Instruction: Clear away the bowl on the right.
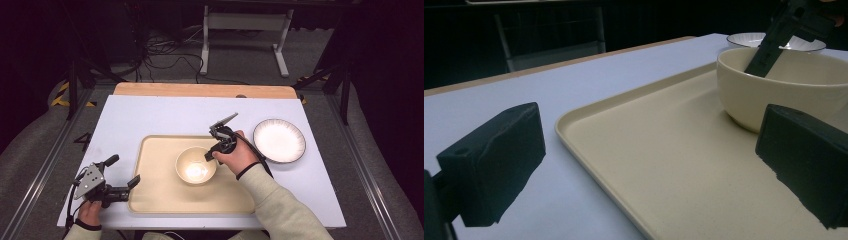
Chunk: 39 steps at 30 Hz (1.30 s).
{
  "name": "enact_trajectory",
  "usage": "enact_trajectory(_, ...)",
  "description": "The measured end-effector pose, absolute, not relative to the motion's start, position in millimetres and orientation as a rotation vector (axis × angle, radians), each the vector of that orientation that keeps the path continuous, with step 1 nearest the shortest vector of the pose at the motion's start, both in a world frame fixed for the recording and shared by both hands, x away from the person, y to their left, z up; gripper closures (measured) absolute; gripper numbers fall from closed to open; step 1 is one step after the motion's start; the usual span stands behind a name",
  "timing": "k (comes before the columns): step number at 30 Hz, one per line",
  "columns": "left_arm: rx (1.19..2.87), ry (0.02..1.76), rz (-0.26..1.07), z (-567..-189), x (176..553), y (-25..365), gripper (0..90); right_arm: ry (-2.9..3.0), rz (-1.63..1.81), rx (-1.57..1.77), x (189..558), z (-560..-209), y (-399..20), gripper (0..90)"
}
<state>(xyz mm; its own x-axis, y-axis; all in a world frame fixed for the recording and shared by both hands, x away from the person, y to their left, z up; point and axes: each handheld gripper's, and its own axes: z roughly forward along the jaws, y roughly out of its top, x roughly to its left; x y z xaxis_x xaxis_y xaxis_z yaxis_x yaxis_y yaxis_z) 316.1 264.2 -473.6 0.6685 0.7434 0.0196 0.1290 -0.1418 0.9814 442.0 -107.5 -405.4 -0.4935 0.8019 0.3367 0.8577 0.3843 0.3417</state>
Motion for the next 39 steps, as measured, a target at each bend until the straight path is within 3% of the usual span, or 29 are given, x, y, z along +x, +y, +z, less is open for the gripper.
enact_trajectory(18, 1.657, 0.721, 0.625, -473.5, 316.3, 264.0, 0.3, -2.654, -1.011, -1.384, 428.4, -377.3, -116.0, 63.8)
enact_trajectory(39, 1.659, 0.724, 0.626, -473.4, 316.5, 263.8, 0.3, -2.757, -1.477, -1.133, 400.4, -352.9, -141.5, 52.4)
